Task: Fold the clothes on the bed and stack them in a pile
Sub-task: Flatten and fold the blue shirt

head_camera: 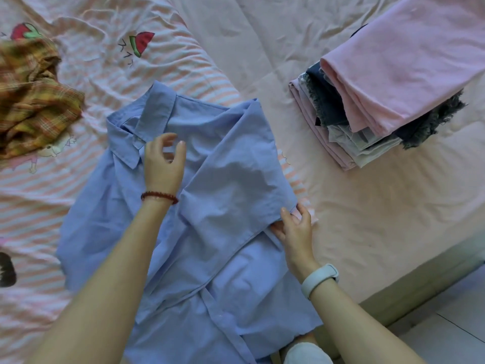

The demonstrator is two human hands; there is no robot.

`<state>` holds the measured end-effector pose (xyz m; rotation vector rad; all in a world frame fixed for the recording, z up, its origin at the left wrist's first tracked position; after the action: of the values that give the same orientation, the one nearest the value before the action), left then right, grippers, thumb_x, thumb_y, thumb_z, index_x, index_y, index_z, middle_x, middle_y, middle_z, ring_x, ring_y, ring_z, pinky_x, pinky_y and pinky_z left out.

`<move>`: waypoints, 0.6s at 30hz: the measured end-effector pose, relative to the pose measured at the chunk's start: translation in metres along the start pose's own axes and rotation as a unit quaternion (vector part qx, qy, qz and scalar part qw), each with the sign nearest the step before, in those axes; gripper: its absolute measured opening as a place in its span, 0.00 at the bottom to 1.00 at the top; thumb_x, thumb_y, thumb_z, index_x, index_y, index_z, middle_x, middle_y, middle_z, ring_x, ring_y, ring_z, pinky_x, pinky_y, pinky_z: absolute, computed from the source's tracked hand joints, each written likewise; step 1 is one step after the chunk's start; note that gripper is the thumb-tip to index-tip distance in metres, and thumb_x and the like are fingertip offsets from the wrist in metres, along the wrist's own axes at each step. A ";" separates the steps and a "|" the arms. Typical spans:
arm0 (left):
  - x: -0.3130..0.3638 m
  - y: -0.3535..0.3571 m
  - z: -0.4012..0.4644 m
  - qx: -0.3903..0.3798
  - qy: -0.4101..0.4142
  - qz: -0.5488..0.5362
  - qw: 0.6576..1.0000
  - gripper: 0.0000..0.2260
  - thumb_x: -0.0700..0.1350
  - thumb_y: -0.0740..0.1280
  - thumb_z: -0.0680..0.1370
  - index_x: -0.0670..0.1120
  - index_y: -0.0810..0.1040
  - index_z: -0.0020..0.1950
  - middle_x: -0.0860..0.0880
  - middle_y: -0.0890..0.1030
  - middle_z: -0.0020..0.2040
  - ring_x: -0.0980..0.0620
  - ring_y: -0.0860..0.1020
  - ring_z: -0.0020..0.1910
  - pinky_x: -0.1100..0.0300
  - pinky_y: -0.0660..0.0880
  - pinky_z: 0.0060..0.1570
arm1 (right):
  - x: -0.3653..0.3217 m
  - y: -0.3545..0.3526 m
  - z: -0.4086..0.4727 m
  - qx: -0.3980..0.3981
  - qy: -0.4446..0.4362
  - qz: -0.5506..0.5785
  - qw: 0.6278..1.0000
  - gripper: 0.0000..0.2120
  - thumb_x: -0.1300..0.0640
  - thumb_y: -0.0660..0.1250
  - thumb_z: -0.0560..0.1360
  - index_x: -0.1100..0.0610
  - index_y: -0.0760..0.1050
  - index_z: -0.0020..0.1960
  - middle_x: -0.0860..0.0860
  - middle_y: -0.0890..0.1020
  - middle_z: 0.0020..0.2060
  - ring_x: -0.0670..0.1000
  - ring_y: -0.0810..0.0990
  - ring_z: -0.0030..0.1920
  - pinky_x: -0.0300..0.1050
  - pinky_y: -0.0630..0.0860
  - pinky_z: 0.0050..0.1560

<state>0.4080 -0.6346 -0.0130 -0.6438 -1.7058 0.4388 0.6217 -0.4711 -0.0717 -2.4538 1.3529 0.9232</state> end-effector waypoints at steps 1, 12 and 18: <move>-0.018 -0.015 -0.024 0.030 -0.003 -0.001 1.000 0.11 0.45 0.66 0.76 0.41 0.75 0.56 0.49 0.74 0.52 0.65 0.75 0.43 0.70 0.72 0.45 | 0.005 0.000 -0.004 -0.007 0.001 0.002 1.000 0.20 0.61 0.60 0.79 0.58 0.60 0.70 0.57 0.77 0.60 0.57 0.78 0.58 0.52 0.76 0.58; -0.136 -0.063 -0.144 -0.078 -0.144 0.146 0.976 0.16 0.42 0.62 0.79 0.45 0.62 0.32 0.46 0.68 0.30 0.43 0.69 0.34 0.58 0.63 0.34 | 0.025 0.023 -0.010 0.021 -0.065 -0.209 0.976 0.03 0.64 0.59 0.77 0.61 0.71 0.46 0.53 0.76 0.40 0.52 0.75 0.46 0.50 0.73 0.51; -0.167 -0.098 -0.191 -0.120 -0.216 -0.042 0.968 0.09 0.43 0.61 0.80 0.44 0.72 0.39 0.49 0.75 0.35 0.56 0.72 0.37 0.60 0.67 0.40 | 0.017 0.027 -0.029 0.024 -0.179 -0.251 0.951 0.10 0.60 0.56 0.79 0.54 0.63 0.39 0.49 0.69 0.35 0.50 0.68 0.40 0.45 0.68 0.43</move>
<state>0.6006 -0.8260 -0.0377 -0.6791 -2.2161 0.3296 0.6187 -0.5108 -0.0554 -2.2739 0.5845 1.1019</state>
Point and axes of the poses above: each hand's wrist, its own z-axis towards the middle knuckle, its own y-axis out of the palm, x = y × z, the point moved 4 cm from there along z, towards the middle knuckle
